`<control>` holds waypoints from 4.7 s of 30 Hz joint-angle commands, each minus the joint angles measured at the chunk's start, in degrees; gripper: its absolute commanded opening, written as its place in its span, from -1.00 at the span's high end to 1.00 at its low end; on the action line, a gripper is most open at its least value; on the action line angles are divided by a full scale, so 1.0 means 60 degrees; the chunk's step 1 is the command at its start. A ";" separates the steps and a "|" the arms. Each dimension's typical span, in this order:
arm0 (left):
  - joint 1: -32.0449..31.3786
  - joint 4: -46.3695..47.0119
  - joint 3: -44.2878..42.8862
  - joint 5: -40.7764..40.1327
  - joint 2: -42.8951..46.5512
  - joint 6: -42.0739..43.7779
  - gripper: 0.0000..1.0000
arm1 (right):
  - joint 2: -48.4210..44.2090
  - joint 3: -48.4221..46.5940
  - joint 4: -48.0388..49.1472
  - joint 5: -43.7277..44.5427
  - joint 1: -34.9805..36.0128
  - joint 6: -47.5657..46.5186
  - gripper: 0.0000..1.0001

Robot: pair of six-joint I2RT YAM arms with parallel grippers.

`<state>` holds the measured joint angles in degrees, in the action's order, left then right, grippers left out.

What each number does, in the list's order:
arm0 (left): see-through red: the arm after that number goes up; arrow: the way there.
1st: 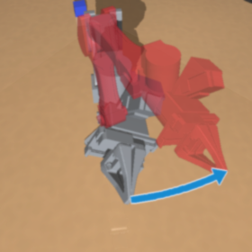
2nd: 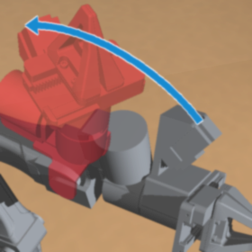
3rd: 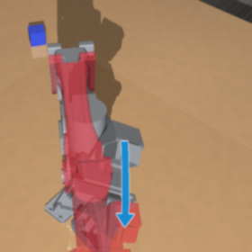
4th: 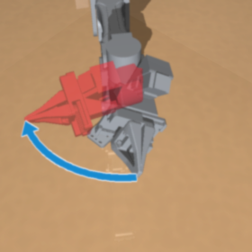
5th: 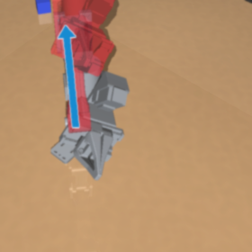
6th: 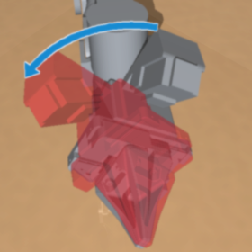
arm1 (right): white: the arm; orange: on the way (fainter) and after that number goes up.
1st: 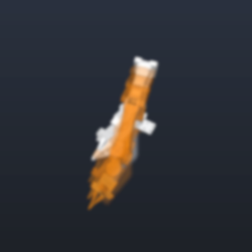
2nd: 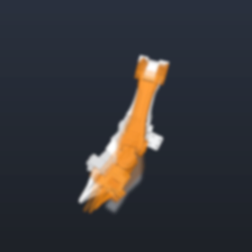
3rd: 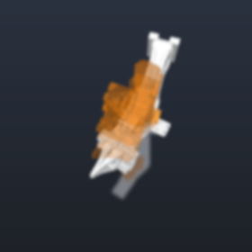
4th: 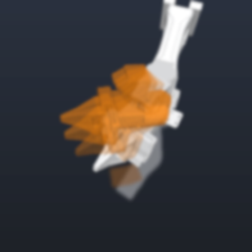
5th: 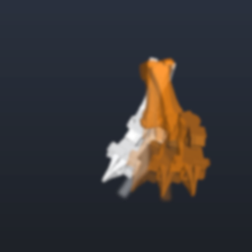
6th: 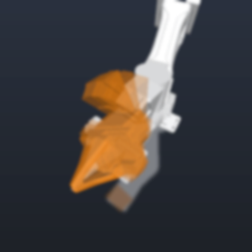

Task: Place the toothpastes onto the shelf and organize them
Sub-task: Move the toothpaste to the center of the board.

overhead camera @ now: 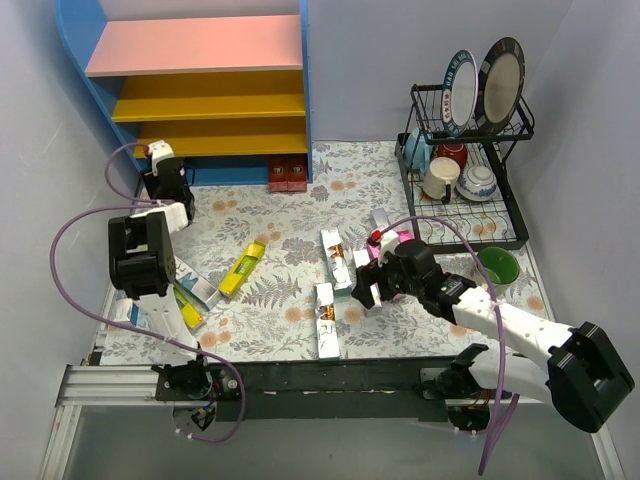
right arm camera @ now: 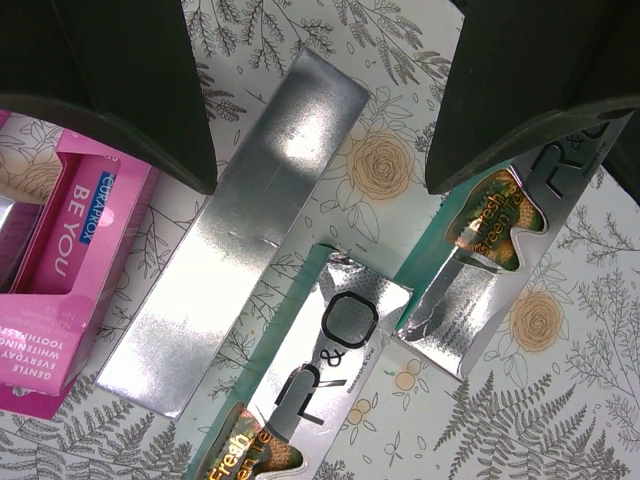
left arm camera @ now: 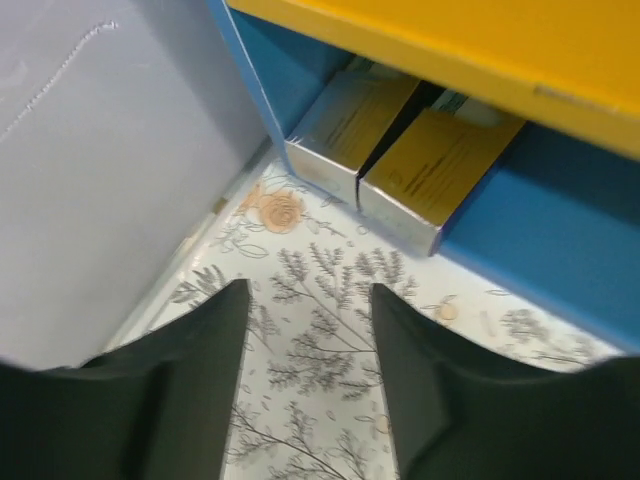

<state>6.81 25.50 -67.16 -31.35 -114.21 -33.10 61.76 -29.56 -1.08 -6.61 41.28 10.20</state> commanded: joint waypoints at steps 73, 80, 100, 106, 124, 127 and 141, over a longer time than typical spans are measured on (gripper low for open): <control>0.1121 0.2137 -0.0643 0.2471 -0.2190 -1.5079 0.25 | -0.0097 0.1236 0.2070 -0.0216 0.0049 -0.0557 -0.91; 0.1092 0.2386 -0.0907 0.2837 -0.2190 -1.4625 -0.16 | -0.0054 0.1236 0.2084 -0.0172 0.0049 -0.0586 -0.91; 0.1063 0.0251 0.1129 0.4548 0.2389 -1.1932 -0.96 | -0.0785 -0.0258 0.0211 0.0237 0.0049 -0.0045 -0.93; 0.0376 -0.2869 0.1100 0.5109 0.4692 -0.8901 -0.96 | -0.1356 -0.0522 -0.0420 0.0647 0.0035 0.0526 -0.97; -1.0545 -0.9360 0.2669 0.0688 0.8170 -0.8528 -0.96 | -0.2865 -0.0112 -0.1372 0.2610 0.0049 0.2387 -0.97; -1.1779 -0.9888 0.2302 0.0480 0.7437 -0.9262 -0.96 | -0.3041 0.0005 -0.1416 0.2655 0.0035 0.2417 -0.96; -1.2297 -1.0651 0.1789 0.1341 0.4463 -1.0436 -0.94 | -0.3335 0.0269 -0.1343 0.2362 0.0049 0.2417 -0.91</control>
<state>-66.87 -39.00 -54.92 -25.78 -85.34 -94.98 42.04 -28.67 -10.50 7.55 41.28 24.10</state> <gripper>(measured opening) 0.981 0.961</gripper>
